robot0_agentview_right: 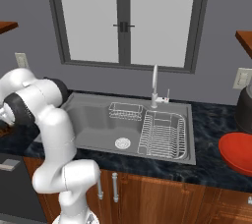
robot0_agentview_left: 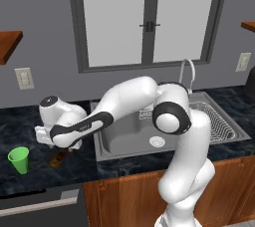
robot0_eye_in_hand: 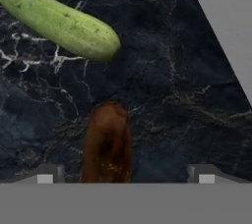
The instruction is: Remove the cucumber and sweet potato from the sink. Then move the bowl and cup from the counter to the sink for washing.
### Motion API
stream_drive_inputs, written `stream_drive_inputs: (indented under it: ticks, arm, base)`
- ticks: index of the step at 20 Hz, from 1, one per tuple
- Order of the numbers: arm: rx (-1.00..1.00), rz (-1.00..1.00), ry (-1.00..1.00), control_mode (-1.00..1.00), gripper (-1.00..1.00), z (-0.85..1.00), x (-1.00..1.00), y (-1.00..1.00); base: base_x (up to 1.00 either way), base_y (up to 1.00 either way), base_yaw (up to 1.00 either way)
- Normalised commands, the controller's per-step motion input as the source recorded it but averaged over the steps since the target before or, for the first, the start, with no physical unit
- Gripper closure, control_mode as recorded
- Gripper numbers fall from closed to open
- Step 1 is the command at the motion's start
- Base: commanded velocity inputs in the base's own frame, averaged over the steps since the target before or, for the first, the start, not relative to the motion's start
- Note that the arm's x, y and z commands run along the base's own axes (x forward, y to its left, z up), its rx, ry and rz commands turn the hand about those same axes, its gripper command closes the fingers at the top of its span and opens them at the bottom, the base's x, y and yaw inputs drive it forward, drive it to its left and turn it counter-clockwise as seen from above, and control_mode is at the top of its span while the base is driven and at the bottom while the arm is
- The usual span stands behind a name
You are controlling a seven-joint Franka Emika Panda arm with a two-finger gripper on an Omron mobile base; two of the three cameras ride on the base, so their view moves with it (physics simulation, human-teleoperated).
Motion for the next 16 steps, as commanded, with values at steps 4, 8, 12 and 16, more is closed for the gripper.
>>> stream_drive_inputs:
  ticks: [4,8,12,16]
  arm:
    - [0.0,0.08,-0.11,-1.0,-1.0,0.29,-0.21,-0.12]
    - [0.03,0.08,-0.03,-1.0,-1.0,0.3,-0.16,-0.09]
    - [0.11,0.09,0.0,-1.0,-1.0,0.31,-0.11,-0.06]
    - [0.14,0.09,0.0,-1.0,-1.0,0.29,-0.1,-0.06]
  base:
    - [0.0,0.0,0.0]
    - [0.0,0.0,0.0]
    - [0.0,0.0,0.0]
    - [0.0,0.0,0.0]
